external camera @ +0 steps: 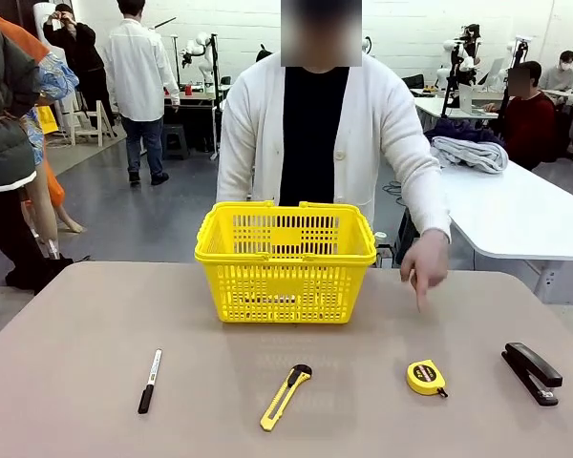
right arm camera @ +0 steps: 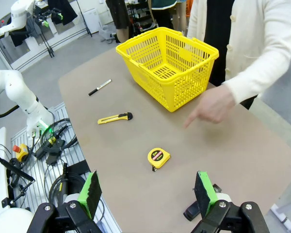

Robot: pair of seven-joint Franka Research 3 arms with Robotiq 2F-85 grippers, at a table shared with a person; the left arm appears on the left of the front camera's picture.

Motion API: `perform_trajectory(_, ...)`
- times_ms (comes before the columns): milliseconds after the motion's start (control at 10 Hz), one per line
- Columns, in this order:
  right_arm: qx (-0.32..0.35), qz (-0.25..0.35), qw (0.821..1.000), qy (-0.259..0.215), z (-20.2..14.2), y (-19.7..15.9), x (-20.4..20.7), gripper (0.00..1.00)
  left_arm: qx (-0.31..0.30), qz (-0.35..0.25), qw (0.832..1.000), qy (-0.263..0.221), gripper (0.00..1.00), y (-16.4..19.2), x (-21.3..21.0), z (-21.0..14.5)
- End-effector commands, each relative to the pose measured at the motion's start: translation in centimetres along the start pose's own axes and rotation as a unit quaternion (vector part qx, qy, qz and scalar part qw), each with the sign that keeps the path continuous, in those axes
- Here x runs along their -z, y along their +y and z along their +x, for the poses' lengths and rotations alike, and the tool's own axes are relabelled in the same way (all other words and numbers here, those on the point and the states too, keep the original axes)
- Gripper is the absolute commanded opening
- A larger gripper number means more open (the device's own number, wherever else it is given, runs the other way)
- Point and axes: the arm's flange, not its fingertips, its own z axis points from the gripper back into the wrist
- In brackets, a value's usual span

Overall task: Place the items the person wants into the basket.
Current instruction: Pick up the item the person points to and place it in the Market Basket.

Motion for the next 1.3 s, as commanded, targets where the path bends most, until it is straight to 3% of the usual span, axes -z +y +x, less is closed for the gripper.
perform_trajectory(0,-0.009,0.006,1.000,-0.010,0.0,-0.2,0.0,1.00,0.002,0.001,1.000,-0.003,1.00,0.0,-0.1,0.1)
perform_trajectory(800,0.000,0.000,1.000,0.000,0.0,0.0,0.0,1.00,0.002,0.001,1.000,-0.003,1.00,0.0,-0.1,0.1)
perform_trajectory(900,0.055,-0.024,0.995,0.080,2.6,0.8,1.7,1.00,0.002,0.001,1.000,-0.003,1.00,0.0,-0.1,0.1)
perform_trajectory(1200,0.151,-0.029,0.962,0.224,9.7,2.6,8.4,1.00,0.002,0.001,1.000,-0.003,1.00,0.0,-0.1,0.1)
